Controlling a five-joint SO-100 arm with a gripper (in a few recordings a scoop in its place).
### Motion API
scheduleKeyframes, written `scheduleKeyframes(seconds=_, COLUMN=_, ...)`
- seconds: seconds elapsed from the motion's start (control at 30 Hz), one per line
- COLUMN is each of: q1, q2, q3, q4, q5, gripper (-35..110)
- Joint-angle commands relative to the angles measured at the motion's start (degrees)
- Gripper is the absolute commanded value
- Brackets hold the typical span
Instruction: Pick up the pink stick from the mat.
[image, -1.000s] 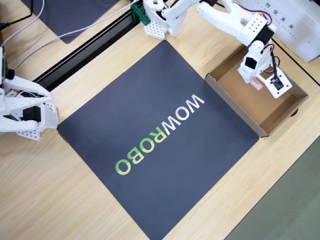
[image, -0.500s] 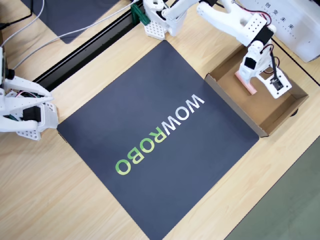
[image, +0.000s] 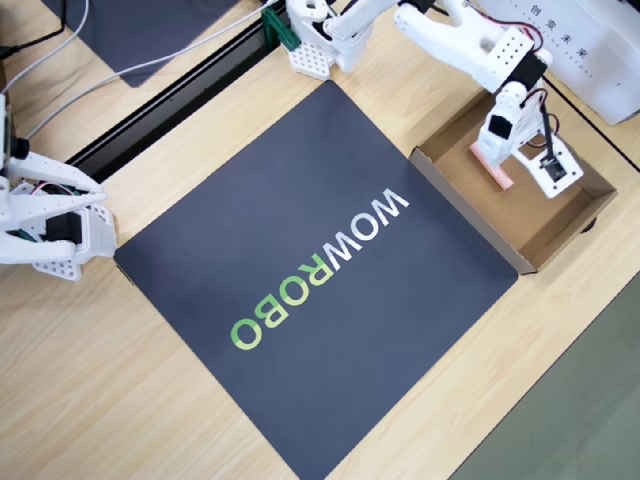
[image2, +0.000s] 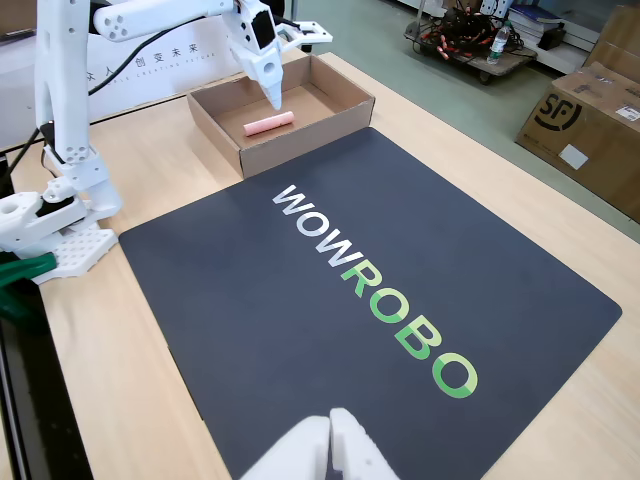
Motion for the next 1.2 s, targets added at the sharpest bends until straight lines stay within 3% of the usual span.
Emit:
scheduleKeyframes(seconds=0.0, q1=0.09, q2=7.65, q3=-0.26, q4=0.44, q5=-0.35, gripper=0)
scheduleKeyframes(seconds=0.53, q1=3.08, q2=36.91, q3=19.69, q4=-1.93, q5=0.44, gripper=0)
scheduleKeyframes(seconds=1.17, q1=3.16, q2=76.82, q3=65.39, q4=-12.22, q5=-3.08, gripper=0)
